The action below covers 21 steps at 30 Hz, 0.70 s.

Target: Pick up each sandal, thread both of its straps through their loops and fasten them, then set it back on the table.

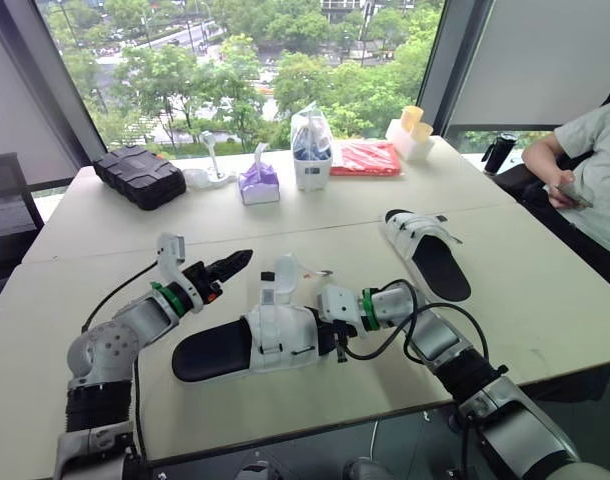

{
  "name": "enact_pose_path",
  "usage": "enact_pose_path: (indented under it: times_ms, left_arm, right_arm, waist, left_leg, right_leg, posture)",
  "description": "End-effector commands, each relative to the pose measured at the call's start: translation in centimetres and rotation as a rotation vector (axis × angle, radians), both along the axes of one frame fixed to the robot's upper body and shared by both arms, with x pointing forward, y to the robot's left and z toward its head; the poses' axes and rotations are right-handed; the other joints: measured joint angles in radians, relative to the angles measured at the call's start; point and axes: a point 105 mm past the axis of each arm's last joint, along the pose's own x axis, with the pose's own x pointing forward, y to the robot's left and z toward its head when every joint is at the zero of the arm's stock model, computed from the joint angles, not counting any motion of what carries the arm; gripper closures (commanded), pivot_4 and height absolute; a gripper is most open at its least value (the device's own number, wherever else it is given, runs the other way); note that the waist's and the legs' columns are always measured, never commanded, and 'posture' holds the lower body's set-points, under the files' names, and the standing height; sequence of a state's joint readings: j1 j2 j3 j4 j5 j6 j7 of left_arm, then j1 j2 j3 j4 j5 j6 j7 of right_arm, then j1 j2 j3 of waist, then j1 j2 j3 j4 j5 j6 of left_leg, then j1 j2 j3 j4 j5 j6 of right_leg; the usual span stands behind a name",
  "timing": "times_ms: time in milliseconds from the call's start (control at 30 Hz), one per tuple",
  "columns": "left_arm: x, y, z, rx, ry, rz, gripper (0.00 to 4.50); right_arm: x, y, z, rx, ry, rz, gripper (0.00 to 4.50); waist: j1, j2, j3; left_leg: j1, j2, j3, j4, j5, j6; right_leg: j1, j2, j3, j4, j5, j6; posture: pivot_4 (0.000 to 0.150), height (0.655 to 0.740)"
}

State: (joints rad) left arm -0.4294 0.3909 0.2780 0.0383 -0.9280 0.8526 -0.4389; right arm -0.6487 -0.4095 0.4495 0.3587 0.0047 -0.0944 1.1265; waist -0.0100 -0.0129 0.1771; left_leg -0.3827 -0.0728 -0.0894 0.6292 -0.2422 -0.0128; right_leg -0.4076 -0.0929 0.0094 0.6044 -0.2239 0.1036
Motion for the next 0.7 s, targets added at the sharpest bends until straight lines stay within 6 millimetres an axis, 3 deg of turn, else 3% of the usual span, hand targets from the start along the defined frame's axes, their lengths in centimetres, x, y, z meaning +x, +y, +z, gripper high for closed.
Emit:
enact_pose_path:
  times_ms: [33, 133, 333, 433, 633, 700]
  left_arm:
    - [0.2, -1.4, 0.6, 0.100, -0.071, -0.066, 0.60]
    - [0.3, -2.6, 0.4, 0.124, -0.069, -0.142, 0.60]
    - [0.7, -3.0, 0.2, 0.155, -0.089, -0.180, 0.60]
    - [0.7, -2.8, 0.1, 0.158, -0.091, -0.187, 1.35]
    - [0.3, -2.5, -0.1, 0.168, -0.091, -0.200, 4.30]
    - [0.2, -2.4, -0.2, 0.178, -0.093, -0.210, 4.43]
  right_arm:
    - [0.5, -1.8, -2.9, -0.111, 0.065, -0.077, 4.50]
    - [0.5, -1.8, -2.9, -0.112, 0.064, -0.076, 4.50]
    - [0.6, -1.9, -2.8, -0.111, 0.059, -0.083, 4.50]
    - [0.6, -2.0, -2.9, -0.110, 0.060, -0.086, 4.50]
    - [0.5, -2.0, -3.0, -0.111, 0.060, -0.087, 4.50]
    - [0.5, -1.9, -3.0, -0.110, 0.060, -0.087, 4.50]
  waist:
    - [0.000, 0.000, 0.000]
    - [-0.001, 0.000, 0.000]
    - [-0.003, 0.000, 0.000]
    - [-0.002, 0.000, 0.000]
    - [-0.003, 0.000, 0.000]
    - [-0.003, 0.000, 0.000]
  left_leg:
    - [0.000, 0.000, 0.000, 0.000, 0.000, 0.000]
    - [0.000, 0.000, 0.000, 0.000, 0.000, 0.000]
    - [0.000, 0.000, 0.000, -0.001, 0.000, 0.000]
    - [0.000, 0.000, 0.000, 0.000, 0.000, 0.000]
    - [0.000, 0.000, 0.000, 0.000, 0.000, 0.000]
    - [0.001, 0.000, 0.000, 0.000, 0.000, 0.000]
  right_leg:
    - [0.000, 0.000, 0.000, 0.000, 0.000, 0.000]
    - [0.000, 0.000, 0.000, 0.000, 0.000, -0.001]
    - [0.000, 0.000, 0.000, 0.000, 0.000, 0.000]
    - [0.000, 0.000, 0.000, 0.000, 0.000, 0.000]
    - [0.000, 0.000, 0.000, 0.000, 0.000, 0.000]
    - [0.000, 0.000, 0.000, 0.000, 0.000, 0.000]
  posture:
    - [0.150, 0.7400]
    - [0.150, 0.7400]
    - [0.150, 0.7400]
    - [0.150, 0.7400]
    - [0.150, 0.7400]
    - [0.150, 0.7400]
